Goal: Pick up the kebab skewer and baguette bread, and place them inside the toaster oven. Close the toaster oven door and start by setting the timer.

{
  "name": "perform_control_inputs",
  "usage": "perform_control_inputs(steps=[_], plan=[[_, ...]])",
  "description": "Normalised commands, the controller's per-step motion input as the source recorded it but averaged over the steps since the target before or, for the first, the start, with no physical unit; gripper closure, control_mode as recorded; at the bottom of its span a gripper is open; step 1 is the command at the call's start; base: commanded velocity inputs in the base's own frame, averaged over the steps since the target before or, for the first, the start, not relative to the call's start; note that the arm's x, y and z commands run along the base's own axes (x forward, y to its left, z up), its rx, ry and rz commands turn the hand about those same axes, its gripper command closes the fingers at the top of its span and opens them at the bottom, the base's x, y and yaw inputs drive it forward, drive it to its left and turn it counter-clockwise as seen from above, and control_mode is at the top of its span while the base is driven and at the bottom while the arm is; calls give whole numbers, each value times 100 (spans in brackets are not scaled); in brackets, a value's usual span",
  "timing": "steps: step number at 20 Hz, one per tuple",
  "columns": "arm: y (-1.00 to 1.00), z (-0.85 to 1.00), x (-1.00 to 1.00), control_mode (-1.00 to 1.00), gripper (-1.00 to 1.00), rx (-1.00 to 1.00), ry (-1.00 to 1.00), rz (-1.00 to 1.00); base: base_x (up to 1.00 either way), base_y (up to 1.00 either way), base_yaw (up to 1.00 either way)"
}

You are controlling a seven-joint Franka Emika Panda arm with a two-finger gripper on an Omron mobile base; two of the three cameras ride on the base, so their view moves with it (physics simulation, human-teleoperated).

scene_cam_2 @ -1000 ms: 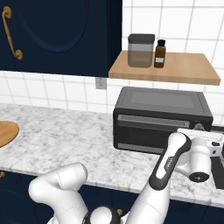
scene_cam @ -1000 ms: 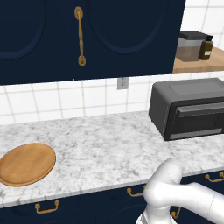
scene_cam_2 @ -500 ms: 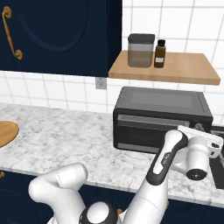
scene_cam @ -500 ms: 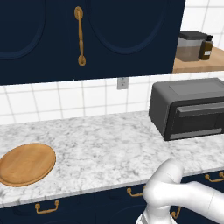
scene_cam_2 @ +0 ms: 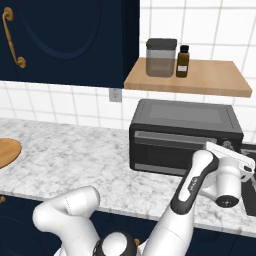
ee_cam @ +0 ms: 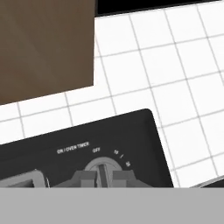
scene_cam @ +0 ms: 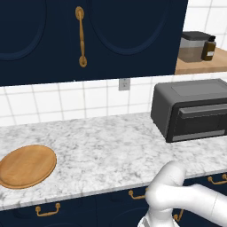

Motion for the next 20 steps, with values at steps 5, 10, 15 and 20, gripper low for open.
perform_control_inputs(steps=[5,10,15,20], plan=[[12,25,48,-100,100,11,-1,0,0,0,0],[28,14,25,-100,100,17,0,0,0,0,0],[33,14,27,-100,100,20,0,0,0,0,0],[22,11,23,-100,100,20,0,0,0,0,0]])
